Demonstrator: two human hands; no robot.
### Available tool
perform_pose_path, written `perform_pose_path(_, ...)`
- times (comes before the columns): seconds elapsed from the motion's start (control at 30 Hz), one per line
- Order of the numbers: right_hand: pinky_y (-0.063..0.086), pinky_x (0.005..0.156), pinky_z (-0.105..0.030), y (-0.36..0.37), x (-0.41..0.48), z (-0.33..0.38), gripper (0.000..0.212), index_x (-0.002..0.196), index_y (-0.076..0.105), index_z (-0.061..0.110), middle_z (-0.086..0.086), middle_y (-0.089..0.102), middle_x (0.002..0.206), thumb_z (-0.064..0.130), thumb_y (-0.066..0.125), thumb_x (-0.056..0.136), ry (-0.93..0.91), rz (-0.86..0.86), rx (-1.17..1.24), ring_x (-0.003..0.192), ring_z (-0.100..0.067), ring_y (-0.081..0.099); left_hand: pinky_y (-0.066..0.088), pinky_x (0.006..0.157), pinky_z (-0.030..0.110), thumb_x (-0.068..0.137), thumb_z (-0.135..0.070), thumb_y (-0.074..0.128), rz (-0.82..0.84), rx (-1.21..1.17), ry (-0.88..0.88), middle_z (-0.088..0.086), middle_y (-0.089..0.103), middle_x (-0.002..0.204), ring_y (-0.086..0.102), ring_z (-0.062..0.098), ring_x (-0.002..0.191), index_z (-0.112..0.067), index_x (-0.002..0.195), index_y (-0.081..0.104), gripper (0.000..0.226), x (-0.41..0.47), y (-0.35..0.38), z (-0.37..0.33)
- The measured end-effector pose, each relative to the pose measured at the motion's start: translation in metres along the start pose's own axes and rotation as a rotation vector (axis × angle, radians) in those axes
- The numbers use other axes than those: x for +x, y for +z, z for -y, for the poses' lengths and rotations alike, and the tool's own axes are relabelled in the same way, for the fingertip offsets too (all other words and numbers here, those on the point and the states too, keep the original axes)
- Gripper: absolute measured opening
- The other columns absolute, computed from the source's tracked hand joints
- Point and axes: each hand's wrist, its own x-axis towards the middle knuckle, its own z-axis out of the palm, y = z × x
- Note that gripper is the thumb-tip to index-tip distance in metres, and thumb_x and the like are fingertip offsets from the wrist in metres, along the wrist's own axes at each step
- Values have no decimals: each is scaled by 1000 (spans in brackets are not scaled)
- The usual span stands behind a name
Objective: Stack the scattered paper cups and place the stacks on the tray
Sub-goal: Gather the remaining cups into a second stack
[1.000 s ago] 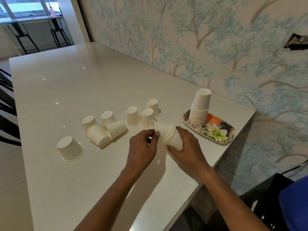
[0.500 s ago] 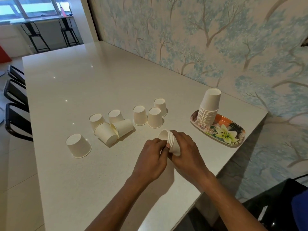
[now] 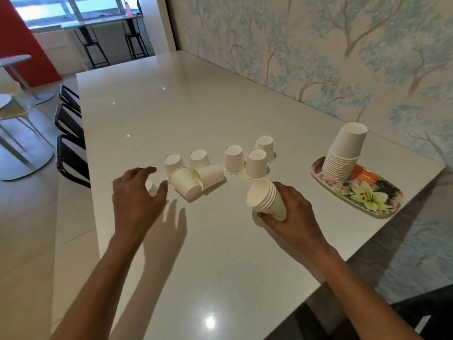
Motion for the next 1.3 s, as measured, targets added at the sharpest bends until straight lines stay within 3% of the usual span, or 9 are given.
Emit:
perform_pose_path(0.17,47,85,-20,11,7,7,67,135,53,30,12,62,122,37,85,77,-8,18,-2,108,-10,58,35,110,56,82,-56,73,287,169,-132,21,41,151,34,44,139,-22,152,39,84,19,4,24)
perform_pose_path(0.27,44,85,-18,17,9,12,67,135,53,29,12,63,122,38,86,77,-16,20,-4,108,-10,58,37,109,53,83,-58,70,393,242,-101,20,46,148,43,44,134,-21,154,36,87,27,10,33)
perform_pose_path(0.47,41,86,-16,23,9,18,71,139,53,27,9,64,125,37,86,76,-14,20,-5,110,-11,58,50,90,49,84,-34,79,310,158,-112,22,61,123,60,40,108,-16,141,54,64,20,4,29)
perform_pose_path(0.67,46,91,-26,13,4,19,74,142,51,26,7,63,128,35,87,78,-2,39,-9,114,-15,58,47,98,51,85,-44,75,271,113,-120,19,53,131,55,38,117,-25,144,50,67,1,-36,5)
perform_pose_path(0.8,50,93,-32,5,2,25,74,142,52,26,6,63,129,34,87,77,7,53,16,114,-16,59,52,76,20,79,-51,78,159,-326,-32,-9,62,110,66,-1,84,-31,124,62,52,-22,-48,-42)
perform_pose_path(0.9,54,89,-36,0,-1,29,71,137,56,25,8,65,123,32,89,75,-6,14,46,108,-16,61,51,67,7,74,-45,84,264,-561,0,-22,66,107,66,-12,86,-30,112,62,47,-40,-28,-78)
perform_pose_path(1.03,56,89,-38,-8,-7,27,69,135,57,26,10,66,121,29,89,74,-4,-14,49,107,-15,62,60,80,24,75,-51,82,446,-593,108,-14,66,114,67,3,101,-25,120,55,59,-54,9,-96)
perform_pose_path(1.2,55,96,-32,-25,-22,11,73,141,51,30,8,62,130,29,88,78,11,8,-22,116,-13,59,55,90,29,79,-59,75,617,-372,362,-3,62,134,62,15,112,-35,150,29,88,-52,27,-106)
perform_pose_path(1.3,53,98,-31,-30,-28,5,76,144,48,29,7,60,134,31,87,80,21,24,-57,121,-13,57,53,95,37,82,-53,75,673,-250,535,1,54,147,59,22,119,-43,154,19,92,-48,30,-118)
